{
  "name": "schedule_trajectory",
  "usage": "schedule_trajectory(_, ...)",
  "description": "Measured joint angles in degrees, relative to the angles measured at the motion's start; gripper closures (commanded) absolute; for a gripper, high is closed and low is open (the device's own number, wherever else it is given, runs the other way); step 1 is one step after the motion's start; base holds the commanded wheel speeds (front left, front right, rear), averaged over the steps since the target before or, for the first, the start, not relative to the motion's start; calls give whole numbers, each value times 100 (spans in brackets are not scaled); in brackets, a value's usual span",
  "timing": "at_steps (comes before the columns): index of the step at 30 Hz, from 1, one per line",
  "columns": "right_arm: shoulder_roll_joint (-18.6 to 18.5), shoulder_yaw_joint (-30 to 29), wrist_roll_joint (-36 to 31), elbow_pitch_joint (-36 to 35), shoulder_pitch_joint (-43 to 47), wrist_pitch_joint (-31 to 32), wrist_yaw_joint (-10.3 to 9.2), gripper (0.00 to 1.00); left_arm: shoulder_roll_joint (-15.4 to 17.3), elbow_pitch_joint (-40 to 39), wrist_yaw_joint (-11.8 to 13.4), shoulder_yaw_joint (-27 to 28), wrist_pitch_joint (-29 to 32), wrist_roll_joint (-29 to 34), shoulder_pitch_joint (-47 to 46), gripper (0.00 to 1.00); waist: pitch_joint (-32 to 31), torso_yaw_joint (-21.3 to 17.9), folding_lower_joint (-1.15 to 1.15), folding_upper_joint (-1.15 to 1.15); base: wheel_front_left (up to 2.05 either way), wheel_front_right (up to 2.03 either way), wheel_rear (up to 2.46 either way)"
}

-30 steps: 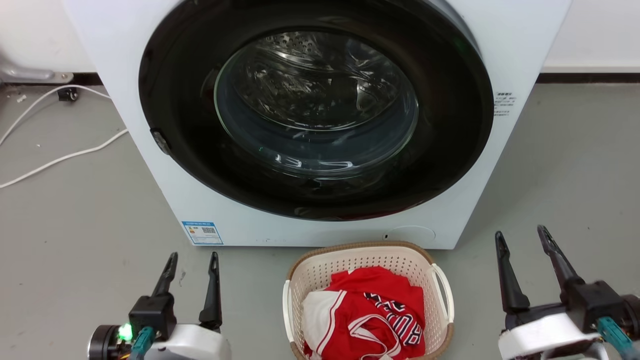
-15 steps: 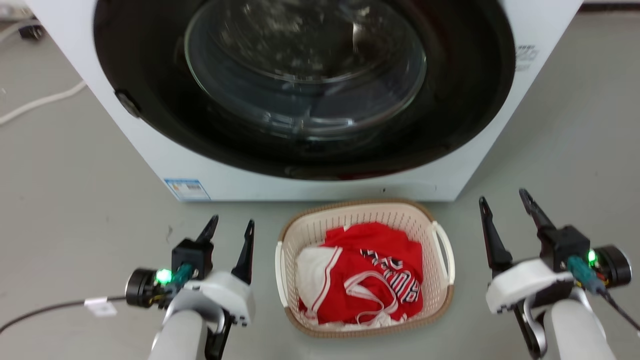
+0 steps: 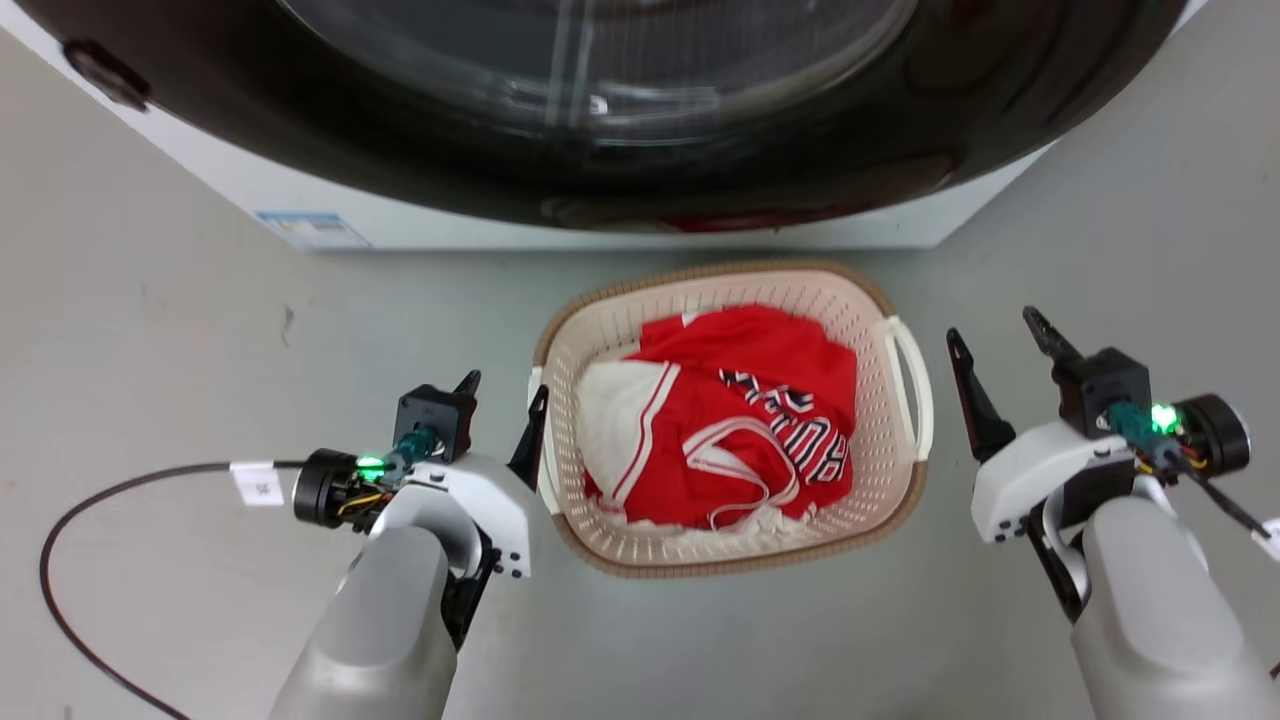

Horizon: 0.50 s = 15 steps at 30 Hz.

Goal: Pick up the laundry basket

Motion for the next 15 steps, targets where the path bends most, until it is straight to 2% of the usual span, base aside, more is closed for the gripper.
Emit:
schedule_trajectory(9,-162,174,-10,736,-733,-1,0,0,-21,854,-1,-234,0,-260,-678,0,782,-4,0,0,0,0,0)
schedule_trajectory(15,-181,253,-42,1384,-1145,0,0,0,-27,1090,-1,-291,0,-413,-952,0,1218,10,0,0,0,0,0)
